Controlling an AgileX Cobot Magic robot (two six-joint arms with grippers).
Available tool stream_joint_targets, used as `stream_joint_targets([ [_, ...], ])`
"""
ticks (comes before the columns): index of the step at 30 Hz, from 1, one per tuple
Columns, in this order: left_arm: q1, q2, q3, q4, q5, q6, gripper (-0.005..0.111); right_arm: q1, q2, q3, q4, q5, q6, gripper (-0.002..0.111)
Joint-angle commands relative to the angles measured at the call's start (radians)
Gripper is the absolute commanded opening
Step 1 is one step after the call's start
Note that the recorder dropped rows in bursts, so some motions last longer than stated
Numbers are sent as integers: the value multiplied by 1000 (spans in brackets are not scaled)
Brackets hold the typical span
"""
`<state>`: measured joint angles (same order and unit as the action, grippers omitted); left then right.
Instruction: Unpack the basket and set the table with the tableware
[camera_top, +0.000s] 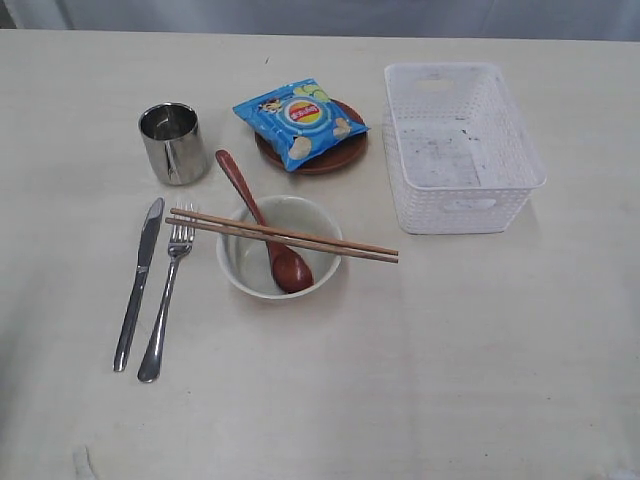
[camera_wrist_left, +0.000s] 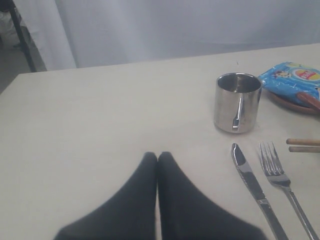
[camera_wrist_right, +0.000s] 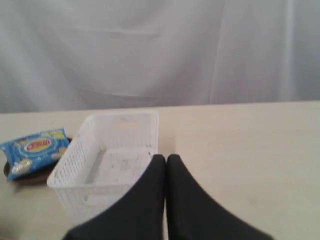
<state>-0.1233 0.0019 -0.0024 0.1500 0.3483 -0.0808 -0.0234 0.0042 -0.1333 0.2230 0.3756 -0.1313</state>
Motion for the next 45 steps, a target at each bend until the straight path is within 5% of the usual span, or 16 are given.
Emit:
stream_joint_targets([
  [1, -5, -2, 2, -2, -1, -2, 0, 42, -4, 83, -15, -4, 3, 0],
  [45, -5, -2, 2, 4, -1, -2, 0, 96, -4, 133, -277, -28, 227, 0],
])
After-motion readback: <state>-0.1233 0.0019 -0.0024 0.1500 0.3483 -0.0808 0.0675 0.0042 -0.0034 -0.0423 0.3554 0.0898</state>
